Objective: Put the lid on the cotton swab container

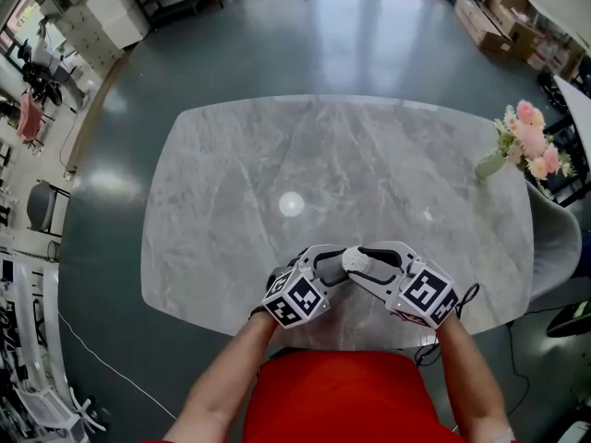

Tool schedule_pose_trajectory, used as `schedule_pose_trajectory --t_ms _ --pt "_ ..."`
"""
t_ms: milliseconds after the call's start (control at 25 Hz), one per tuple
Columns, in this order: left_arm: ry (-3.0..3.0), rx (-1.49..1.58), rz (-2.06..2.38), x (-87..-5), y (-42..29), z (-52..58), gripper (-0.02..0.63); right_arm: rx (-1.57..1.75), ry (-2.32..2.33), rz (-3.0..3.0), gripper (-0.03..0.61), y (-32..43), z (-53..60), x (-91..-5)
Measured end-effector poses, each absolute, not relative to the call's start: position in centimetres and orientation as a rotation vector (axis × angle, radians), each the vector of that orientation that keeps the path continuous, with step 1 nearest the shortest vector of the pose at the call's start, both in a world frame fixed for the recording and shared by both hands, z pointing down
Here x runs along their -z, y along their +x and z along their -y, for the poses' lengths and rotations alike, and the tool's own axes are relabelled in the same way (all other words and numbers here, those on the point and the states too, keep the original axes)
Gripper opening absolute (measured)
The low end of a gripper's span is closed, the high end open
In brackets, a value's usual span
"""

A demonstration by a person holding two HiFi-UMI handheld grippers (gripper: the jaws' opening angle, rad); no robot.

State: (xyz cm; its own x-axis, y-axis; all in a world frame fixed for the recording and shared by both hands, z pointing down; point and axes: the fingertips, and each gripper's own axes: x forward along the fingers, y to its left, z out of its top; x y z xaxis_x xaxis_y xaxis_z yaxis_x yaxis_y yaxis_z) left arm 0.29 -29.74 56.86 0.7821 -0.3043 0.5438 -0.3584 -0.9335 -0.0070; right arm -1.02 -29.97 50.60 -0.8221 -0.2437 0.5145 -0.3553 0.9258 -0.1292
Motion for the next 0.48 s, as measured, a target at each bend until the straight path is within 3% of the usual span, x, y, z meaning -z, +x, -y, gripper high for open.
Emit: schedule_pose_trajectory --t_ms 480 --pt "2.894 -0.889 0.549 -57.2 0.6 30.1 0.265 0.025 0.458 2.209 0.172 -2.8 30.0 -53.7"
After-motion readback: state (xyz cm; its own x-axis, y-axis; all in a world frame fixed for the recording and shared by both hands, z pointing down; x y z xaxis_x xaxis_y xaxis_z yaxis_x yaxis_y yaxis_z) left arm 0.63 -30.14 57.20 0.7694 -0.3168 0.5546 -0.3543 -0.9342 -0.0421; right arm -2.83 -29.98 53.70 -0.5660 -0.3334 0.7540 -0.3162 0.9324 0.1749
